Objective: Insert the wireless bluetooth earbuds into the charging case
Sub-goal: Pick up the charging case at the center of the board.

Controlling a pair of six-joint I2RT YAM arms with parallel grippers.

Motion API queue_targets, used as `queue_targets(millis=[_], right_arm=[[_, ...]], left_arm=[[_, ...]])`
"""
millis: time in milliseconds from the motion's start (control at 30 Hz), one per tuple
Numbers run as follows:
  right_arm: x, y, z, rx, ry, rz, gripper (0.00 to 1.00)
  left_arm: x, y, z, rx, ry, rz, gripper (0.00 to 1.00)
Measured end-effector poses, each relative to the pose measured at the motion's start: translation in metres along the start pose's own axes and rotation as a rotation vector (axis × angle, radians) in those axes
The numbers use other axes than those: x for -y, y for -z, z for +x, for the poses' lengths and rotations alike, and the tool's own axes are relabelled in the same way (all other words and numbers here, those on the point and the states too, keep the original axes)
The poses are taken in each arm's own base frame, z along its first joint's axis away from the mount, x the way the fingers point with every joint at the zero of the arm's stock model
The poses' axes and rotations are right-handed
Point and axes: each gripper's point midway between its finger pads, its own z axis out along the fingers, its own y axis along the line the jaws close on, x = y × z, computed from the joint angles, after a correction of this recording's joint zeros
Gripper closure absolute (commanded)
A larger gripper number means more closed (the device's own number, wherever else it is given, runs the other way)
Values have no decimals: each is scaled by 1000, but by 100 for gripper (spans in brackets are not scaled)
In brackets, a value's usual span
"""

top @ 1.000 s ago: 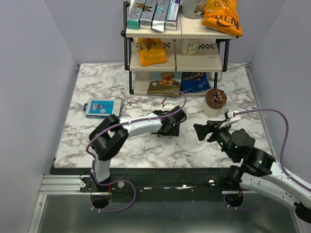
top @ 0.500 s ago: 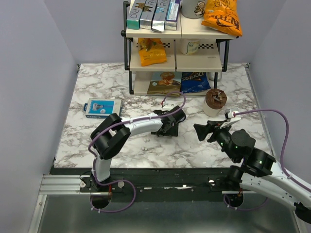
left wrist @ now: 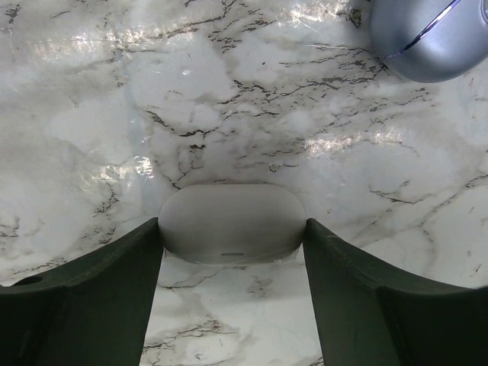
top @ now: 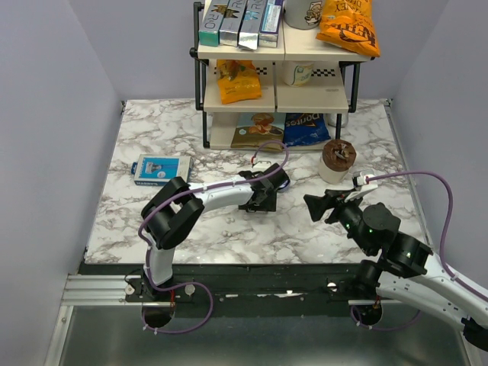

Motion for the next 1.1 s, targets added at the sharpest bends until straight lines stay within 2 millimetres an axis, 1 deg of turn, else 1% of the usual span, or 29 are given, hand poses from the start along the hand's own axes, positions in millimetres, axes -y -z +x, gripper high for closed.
queue_targets(millis=[33,167,233,367,400,467,500,533,567,633,667,733,800,833,867,900,933,1000,1033,1067,1100], right_arm=[[0,0,0,0,0,0,20],[0,0,2,-3,2,1,20],[1,-1,3,-6,3,2,20],[1,-1,4,-8,4,2,20],[1,0,4,-8,3,0,20],[1,0,4,-7,3,-1,20],[0,0,3,-7,2,-3,20],[0,0,2,-5,1,-5,20],[-1,1,1,-3,0,-6,20],[-2,2,-6,9,-7,-11,20],[-3,3,-10,16,-11,-14,20],[-5,6,-18,32,-21,-20,21],[-7,7,-27,41,-26,-22,21],[-7,8,-31,42,-26,-15,21],[-8,8,-36,47,-28,-9,21],[-9,8,-41,51,-30,-4,21],[-10,8,-45,52,-31,-3,21],[-14,8,-50,47,-28,-11,20],[-18,7,-52,37,-23,-19,20],[-23,7,-55,21,-17,-33,19],[-28,6,-57,8,-13,-47,19]], left_arm=[[0,0,0,0,0,2,29],[0,-1,0,1,-1,3,37],[0,-1,0,1,-1,4,37],[-1,1,0,17,1,17,51],[-2,2,0,22,1,19,53],[-8,8,-1,39,-10,15,59],[-9,11,-3,48,-13,18,59],[-9,18,-9,73,-24,24,60],[-8,25,-16,101,-26,36,64],[-5,42,-33,164,-38,68,66],[-2,53,-42,200,-45,90,74],[3,79,-62,292,-65,156,76],[6,103,-78,393,-96,226,76],[5,112,-81,432,-107,254,76],[4,122,-83,485,-133,295,81],[3,128,-81,525,-152,335,83],[-2,136,-76,581,-189,382,84],[-11,143,-63,693,-251,468,92],[-17,143,-53,729,-280,494,97],[-22,142,-44,767,-315,518,100],[-27,142,-35,812,-357,544,100]])
